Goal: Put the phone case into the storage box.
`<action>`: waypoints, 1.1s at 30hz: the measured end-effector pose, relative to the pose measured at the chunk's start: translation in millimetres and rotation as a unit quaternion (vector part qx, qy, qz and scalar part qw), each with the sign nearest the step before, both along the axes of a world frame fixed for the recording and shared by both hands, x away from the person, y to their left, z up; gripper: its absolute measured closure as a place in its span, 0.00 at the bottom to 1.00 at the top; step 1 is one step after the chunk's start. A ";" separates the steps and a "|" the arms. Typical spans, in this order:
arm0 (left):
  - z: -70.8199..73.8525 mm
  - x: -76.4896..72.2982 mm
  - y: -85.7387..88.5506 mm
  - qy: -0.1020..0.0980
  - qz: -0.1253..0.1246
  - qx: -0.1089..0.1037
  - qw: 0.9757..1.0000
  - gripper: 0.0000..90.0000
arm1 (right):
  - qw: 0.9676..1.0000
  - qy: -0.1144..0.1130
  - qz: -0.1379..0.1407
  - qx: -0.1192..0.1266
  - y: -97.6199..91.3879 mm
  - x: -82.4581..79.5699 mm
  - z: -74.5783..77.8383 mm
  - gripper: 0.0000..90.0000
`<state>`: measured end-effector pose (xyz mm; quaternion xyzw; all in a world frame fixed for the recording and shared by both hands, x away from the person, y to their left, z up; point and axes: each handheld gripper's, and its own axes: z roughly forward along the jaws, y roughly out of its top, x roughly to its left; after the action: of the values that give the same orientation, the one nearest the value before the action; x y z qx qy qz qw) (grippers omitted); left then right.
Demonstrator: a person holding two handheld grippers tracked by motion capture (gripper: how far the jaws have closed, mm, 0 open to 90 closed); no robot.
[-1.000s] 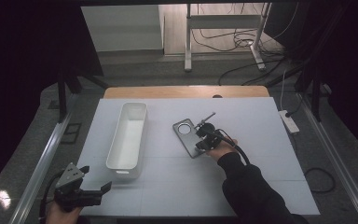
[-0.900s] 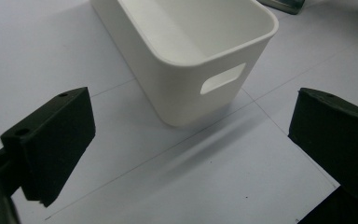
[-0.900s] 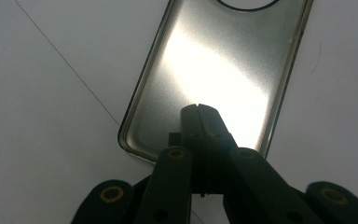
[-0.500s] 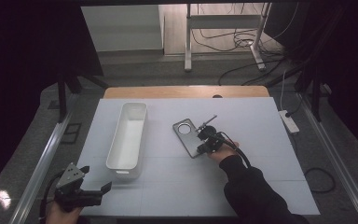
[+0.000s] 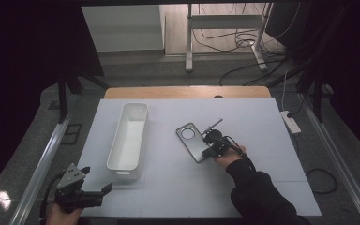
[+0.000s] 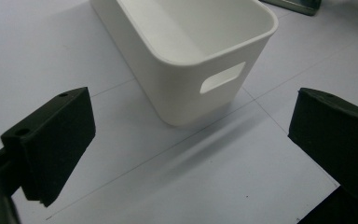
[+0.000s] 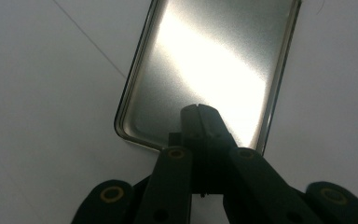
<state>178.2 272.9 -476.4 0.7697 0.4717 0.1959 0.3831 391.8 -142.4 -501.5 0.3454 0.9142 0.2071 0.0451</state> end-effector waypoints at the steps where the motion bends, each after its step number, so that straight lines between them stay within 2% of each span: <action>1: 0.0 0.0 0.0 0.000 0.000 0.000 1.000 0.01 | 1.000 0.000 0.001 -0.001 -1.9 -2.2 0.0 1.00; 22: 0.1 0.1 -0.7 0.000 0.000 0.003 1.000 0.01 | 1.000 0.016 -0.001 0.000 -30.3 -41.1 1.7 1.00; 29: 0.2 0.2 -0.1 0.001 0.001 0.000 1.000 0.01 | 1.000 0.022 -0.005 0.007 -32.2 -44.2 2.0 1.00; 33: 0.1 0.4 -0.3 0.001 0.002 0.001 1.000 0.01 | 1.000 0.011 -0.013 0.020 -31.1 -40.5 6.0 1.00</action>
<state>178.6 272.6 -476.3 0.7694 0.4734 0.1958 0.3816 351.3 -173.5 -495.5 0.3606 0.9056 0.2212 0.0304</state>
